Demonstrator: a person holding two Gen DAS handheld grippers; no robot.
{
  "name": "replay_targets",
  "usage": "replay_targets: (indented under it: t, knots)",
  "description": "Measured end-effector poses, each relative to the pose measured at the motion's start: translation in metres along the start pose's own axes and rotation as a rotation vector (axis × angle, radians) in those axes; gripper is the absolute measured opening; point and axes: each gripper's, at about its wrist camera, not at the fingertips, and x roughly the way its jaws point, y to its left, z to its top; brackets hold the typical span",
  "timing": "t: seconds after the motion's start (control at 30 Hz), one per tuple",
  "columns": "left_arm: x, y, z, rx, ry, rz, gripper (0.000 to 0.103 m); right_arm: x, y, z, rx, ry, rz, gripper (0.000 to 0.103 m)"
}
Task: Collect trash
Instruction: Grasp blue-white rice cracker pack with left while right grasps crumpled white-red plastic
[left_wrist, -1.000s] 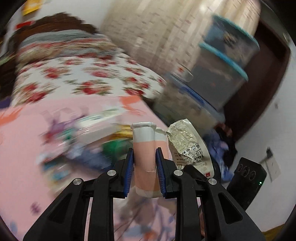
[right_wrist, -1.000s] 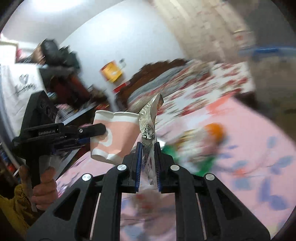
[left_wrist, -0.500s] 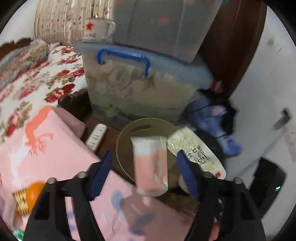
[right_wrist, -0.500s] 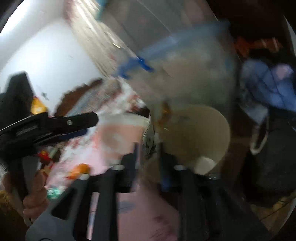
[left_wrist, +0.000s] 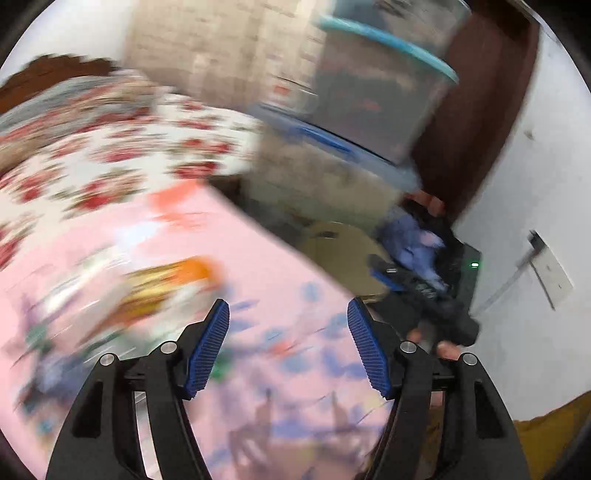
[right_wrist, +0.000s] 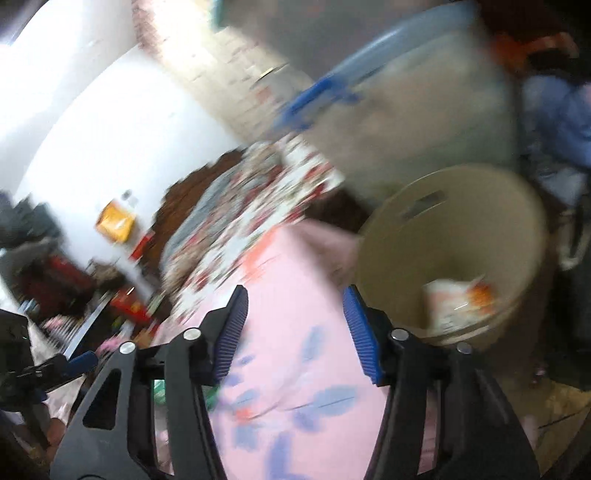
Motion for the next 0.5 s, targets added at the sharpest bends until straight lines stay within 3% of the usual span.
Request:
replay_targets:
  t: [0.17,0.27,0.37,0.4,0.47,0.5]
  knots:
    - [-0.070,0.093,-0.053,-0.221,-0.029,0.221,0.063,0.042,0.064,-0.044,-0.082,0.167,0.117,0.054]
    - [-0.087,0.132,-0.087,-0.357,-0.009,0.240,0.063,0.060,0.101,-0.076,-0.135,0.268,0.181,0.053]
    - [-0.094,0.147,-0.108,-0.375,0.002,0.280,0.065,0.071,0.133,-0.109,-0.204,0.366,0.217,0.054]
    - [-0.096,0.155,-0.112,-0.370,0.002,0.324,0.068,0.074,0.143,-0.120,-0.222,0.391,0.223,0.055]
    - [-0.097,0.168,-0.114,-0.393,0.006,0.384,0.087,0.074,0.160,-0.141,-0.267,0.434,0.235,0.056]
    - [-0.095,0.178,-0.114,-0.419,0.012,0.400,0.088,0.073,0.167,-0.151,-0.297,0.443,0.227,0.065]
